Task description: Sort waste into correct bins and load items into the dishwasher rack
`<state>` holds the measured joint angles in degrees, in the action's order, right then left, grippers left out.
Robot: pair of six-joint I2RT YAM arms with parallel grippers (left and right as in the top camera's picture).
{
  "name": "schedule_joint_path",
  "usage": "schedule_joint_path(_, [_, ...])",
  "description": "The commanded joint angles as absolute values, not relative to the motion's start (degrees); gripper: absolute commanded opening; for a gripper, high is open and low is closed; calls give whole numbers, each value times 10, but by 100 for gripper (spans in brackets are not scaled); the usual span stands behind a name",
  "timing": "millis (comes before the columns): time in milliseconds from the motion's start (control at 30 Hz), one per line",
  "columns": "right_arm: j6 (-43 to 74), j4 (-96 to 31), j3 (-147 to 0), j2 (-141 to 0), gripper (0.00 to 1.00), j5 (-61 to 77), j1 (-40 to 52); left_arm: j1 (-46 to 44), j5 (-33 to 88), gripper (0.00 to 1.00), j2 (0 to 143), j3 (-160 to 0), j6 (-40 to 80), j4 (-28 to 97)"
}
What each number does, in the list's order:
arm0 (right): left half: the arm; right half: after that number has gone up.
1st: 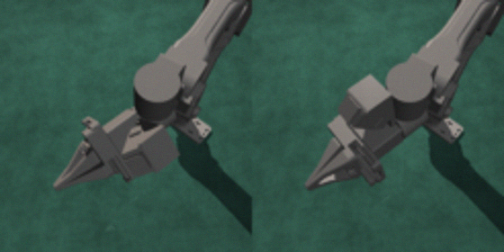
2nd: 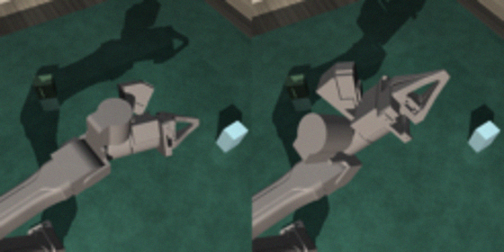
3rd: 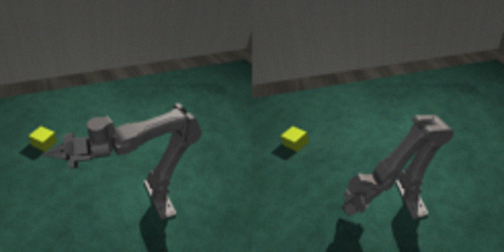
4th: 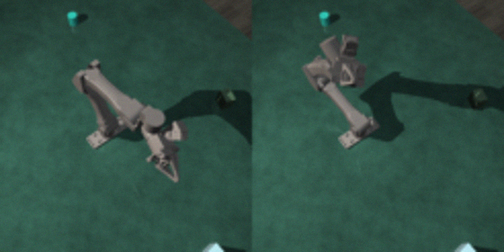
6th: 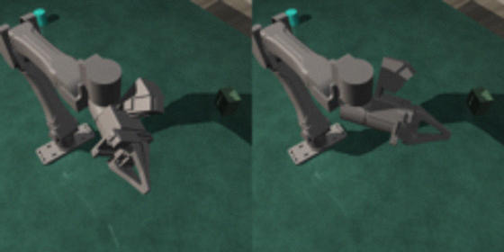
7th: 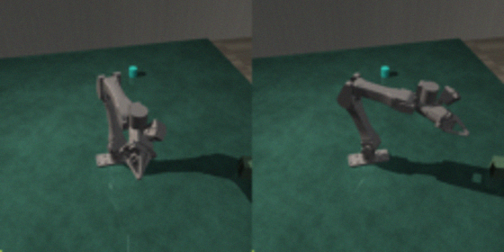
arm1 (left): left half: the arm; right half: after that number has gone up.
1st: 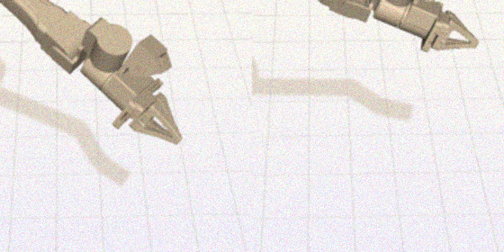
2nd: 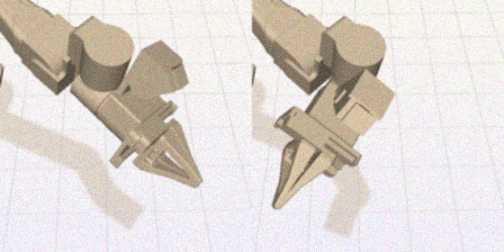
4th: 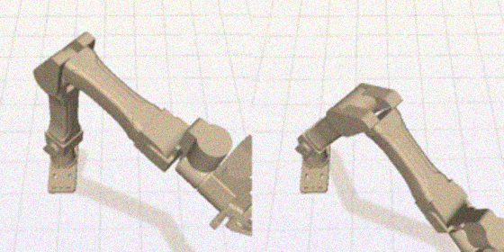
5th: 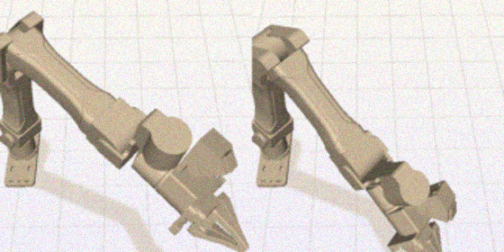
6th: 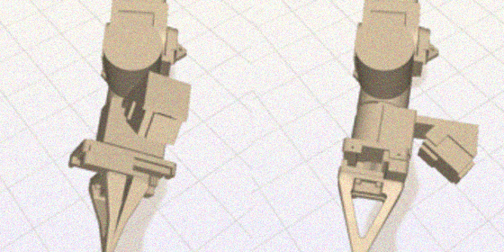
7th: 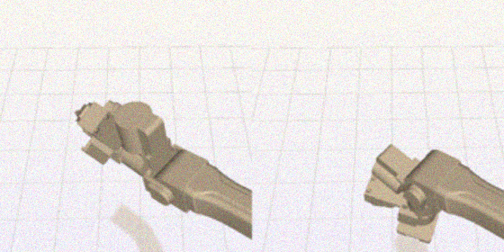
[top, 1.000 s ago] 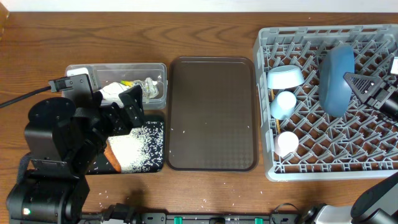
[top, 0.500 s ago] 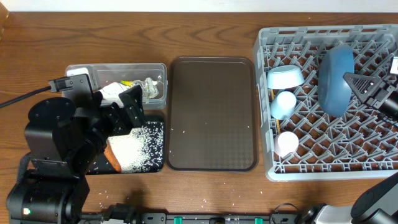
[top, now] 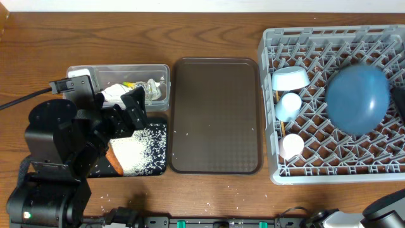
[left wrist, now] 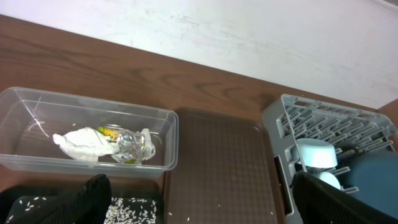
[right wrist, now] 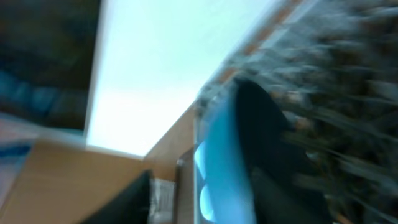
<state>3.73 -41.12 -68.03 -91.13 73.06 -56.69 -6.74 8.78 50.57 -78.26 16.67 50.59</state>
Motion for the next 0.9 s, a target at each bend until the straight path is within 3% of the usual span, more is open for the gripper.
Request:
schedule_joint_path(0, [79, -414, -677, -912, 75, 645, -591, -65, 83, 95, 505, -782, 167, 506])
schedule_joint_path(133, [131, -406, -677, -912, 91, 636, -613, -65, 83, 95, 505, -782, 167, 506])
schedule_joint_path(333, [169, -379, -677, -912, 88, 685, -616, -65, 83, 95, 505, -782, 167, 506])
schedule_joint_path(533, [130, -381, -678, -912, 86, 680, -555, -65, 83, 95, 505, -782, 167, 506])
schedule_joint_path(867, [39, -413, -714, -855, 96, 458, -380, -65, 83, 95, 505, -782, 167, 506])
